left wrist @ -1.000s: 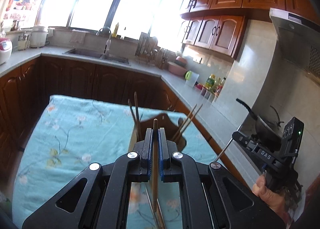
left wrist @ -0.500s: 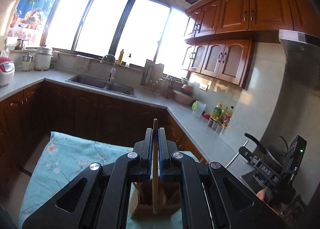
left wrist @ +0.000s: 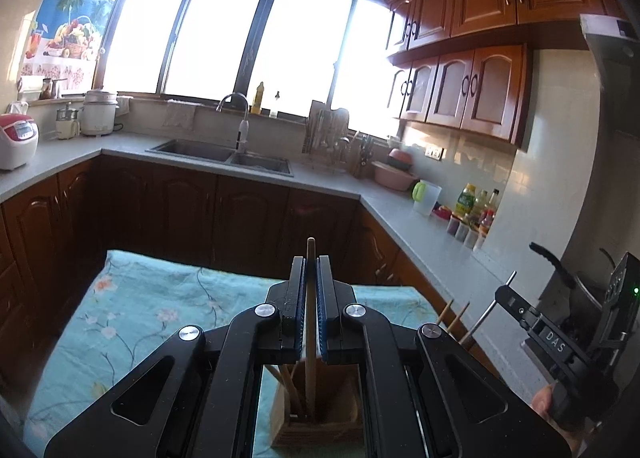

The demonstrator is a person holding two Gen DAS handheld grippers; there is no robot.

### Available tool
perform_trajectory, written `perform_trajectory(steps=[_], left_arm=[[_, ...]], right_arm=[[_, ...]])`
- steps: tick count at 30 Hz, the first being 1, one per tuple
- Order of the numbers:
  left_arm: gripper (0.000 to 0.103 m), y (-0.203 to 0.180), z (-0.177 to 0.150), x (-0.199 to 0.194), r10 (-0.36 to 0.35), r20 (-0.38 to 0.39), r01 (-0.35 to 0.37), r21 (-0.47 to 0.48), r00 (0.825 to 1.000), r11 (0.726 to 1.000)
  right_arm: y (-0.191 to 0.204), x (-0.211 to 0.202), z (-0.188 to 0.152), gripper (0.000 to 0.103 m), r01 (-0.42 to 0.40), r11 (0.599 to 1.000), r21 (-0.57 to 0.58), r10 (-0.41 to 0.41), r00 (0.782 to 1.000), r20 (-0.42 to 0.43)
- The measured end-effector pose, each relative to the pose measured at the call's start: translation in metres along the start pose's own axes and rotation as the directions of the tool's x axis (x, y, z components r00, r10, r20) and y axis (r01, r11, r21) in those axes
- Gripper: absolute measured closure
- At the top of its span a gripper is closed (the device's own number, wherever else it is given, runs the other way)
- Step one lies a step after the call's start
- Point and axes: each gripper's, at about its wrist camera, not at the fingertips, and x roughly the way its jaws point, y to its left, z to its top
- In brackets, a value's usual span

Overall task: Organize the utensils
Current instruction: 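Lift the wooden chopstick with the left tool while the right tool carries the metal one to the holder, then open the left tool over the holder while the right tool releases its chopstick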

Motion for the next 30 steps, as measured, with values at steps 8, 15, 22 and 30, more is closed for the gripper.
perform_trajectory(steps=[8,15,22,30], left_arm=[[0.099,0.000,-0.038,0.013,0.014,-0.088,-0.013,0.006,0.996,1.000],[0.099,0.006,-0.039,0.011,0.024,-0.097,-0.024,0.006,0.995,1.000],[0.098,0.011,-0.038,0.012,0.030,-0.107,-0.030,0.002,0.994,1.000],[0.098,0.012,-0.037,0.013,0.027,-0.121,-0.028,-0.002,0.992,1.000]], right_arm=[[-0.006,0.010,-0.029,0.099,-0.005,1.000,0.025,0.007,0.997,-0.075],[-0.005,0.018,-0.043,0.098,-0.001,1.000,0.010,0.002,0.991,-0.135],[-0.005,0.020,-0.044,0.098,0.009,1.000,0.011,-0.007,0.989,-0.145],[-0.002,0.020,-0.044,0.098,0.015,1.000,0.011,-0.013,0.988,-0.153]])
